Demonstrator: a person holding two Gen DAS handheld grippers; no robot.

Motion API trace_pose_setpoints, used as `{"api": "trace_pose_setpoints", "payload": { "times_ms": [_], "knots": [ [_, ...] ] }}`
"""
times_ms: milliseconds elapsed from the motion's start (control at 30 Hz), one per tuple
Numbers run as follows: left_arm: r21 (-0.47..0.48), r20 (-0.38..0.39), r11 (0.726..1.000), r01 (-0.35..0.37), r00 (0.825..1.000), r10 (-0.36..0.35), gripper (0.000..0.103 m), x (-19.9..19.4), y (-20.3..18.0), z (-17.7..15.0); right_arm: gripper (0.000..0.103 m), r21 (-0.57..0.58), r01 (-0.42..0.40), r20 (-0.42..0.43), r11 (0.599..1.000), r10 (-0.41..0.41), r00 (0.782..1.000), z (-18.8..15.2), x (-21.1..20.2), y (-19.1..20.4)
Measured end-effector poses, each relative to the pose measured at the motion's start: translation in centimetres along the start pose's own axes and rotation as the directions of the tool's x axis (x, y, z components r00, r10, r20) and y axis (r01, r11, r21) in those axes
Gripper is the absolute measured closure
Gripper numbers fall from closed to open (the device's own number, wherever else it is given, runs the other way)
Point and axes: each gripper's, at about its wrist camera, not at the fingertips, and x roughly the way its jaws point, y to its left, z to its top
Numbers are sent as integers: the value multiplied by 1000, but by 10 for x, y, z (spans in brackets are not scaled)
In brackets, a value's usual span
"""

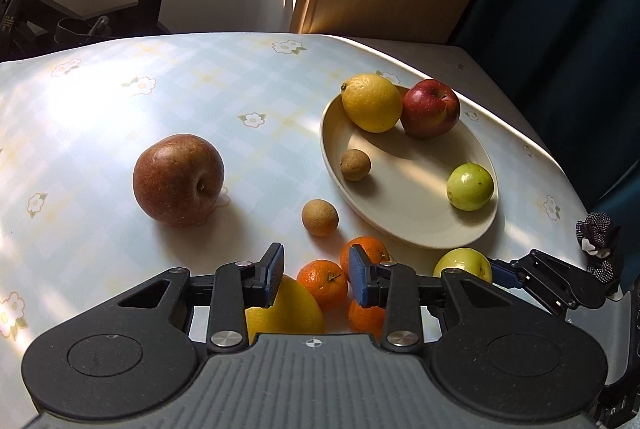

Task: Organize fruits
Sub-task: 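Grasp and lift the green apple with the right gripper while the left moves to a tangerine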

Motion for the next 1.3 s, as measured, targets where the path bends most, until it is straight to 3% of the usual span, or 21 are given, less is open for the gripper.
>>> {"api": "trace_pose_setpoints", "payload": {
  "times_ms": [333, 733, 967, 1033, 1300],
  "knots": [
    [-3, -81, 1000, 11, 997, -11, 66, 24, -4, 8, 58, 13, -20, 3, 1000, 20, 1000, 0, -1, -3],
    [22, -127, 999, 39, 991, -36, 66, 21, -1, 7, 58, 16, -21, -8, 1000, 21, 1000, 0, 2, -4],
    [110, -161, 994, 19, 987, -1, 66, 22, -8, -1, 58, 15, -19, -9, 1000, 19, 1000, 0, 2, -4],
    [126, -152, 992, 11, 988, 9, 62, 22, -8, -2, 58, 14, -19, -11, 1000, 19, 1000, 0, 2, -4],
    [92, -145, 995, 32, 989, -19, 64, 26, -8, 4, 58, 16, -19, -15, 1000, 19, 1000, 1, 4, -4]
  ]
}}
